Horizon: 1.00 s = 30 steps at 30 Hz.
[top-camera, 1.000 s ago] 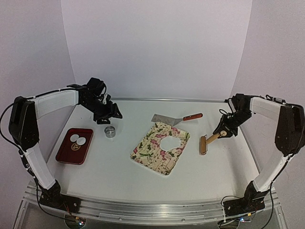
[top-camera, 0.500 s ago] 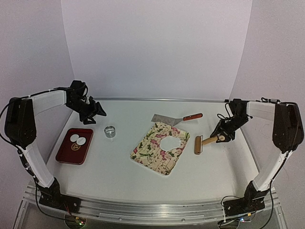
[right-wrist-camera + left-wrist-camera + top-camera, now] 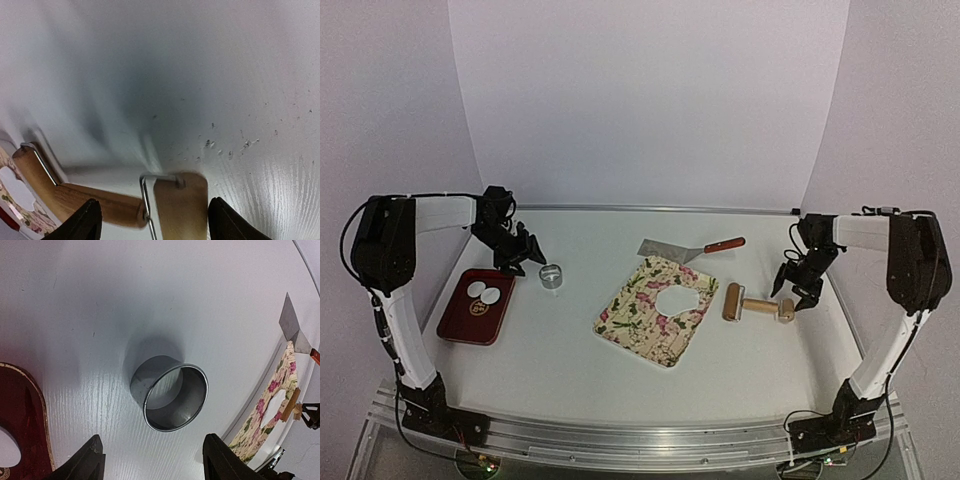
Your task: Roll out the dumpling wrappers from the dough
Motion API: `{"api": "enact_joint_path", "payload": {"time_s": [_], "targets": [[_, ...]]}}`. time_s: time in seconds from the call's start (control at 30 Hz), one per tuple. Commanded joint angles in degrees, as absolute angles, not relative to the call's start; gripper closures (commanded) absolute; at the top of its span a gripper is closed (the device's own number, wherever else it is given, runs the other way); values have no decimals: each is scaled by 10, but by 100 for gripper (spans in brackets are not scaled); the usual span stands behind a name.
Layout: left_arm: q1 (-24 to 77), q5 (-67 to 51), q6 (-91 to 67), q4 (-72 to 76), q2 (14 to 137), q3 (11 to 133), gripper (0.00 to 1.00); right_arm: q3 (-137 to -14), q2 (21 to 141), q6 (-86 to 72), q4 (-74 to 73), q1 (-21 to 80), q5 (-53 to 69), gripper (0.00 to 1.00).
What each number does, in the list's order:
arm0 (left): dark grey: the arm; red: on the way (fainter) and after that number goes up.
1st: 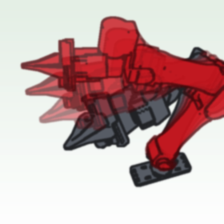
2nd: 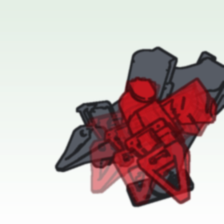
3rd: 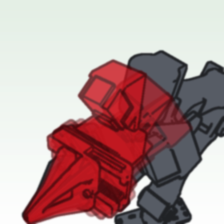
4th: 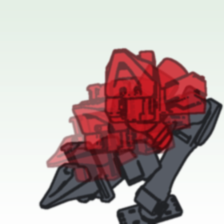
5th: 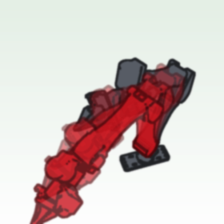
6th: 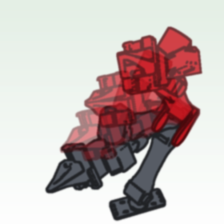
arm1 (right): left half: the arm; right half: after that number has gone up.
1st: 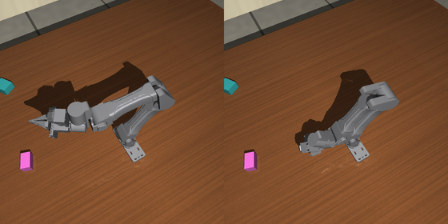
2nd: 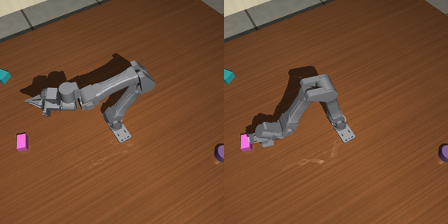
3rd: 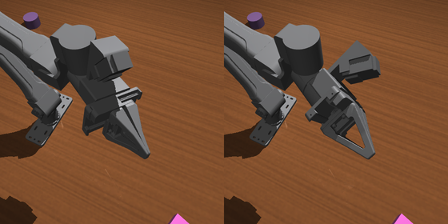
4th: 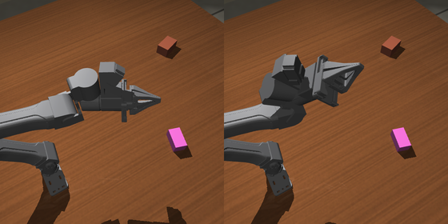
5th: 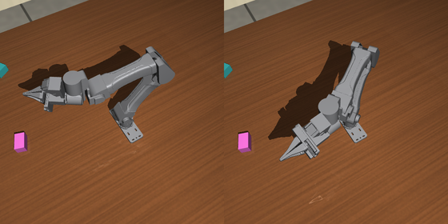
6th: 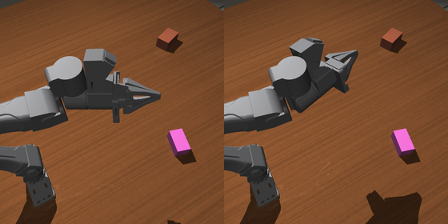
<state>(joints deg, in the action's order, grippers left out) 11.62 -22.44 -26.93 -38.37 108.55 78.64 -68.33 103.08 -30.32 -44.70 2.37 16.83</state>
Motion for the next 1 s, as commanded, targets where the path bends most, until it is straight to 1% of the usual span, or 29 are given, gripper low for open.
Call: {"api": "enact_joint_path", "payload": {"time_s": [0.0,0.1,0.27,0.47,0.6,0.7,0.8,0.97], "targets": [[118,-244,-253,-372,1094,813,34,-677,1043,-325,-475,22,81,22],[118,-251,-248,-368,1099,817,34,-680,1037,-330,-477,22,64,17],[127,-259,-241,-369,1109,817,36,-697,1025,-320,-485,23,48,15],[141,-238,-240,-371,1128,814,48,-744,1018,-301,-499,22,45,16],[145,-214,-242,-369,1148,831,63,-768,1016,-298,-502,22,59,17],[149,-187,-246,-376,1161,851,66,-777,1014,-298,-502,23,70,18],[151,-164,-249,-380,1169,860,74,-780,1011,-298,-502,24,78,19],[153,-142,-248,-382,1178,860,80,-776,1005,-295,-502,27,80,20]]}}
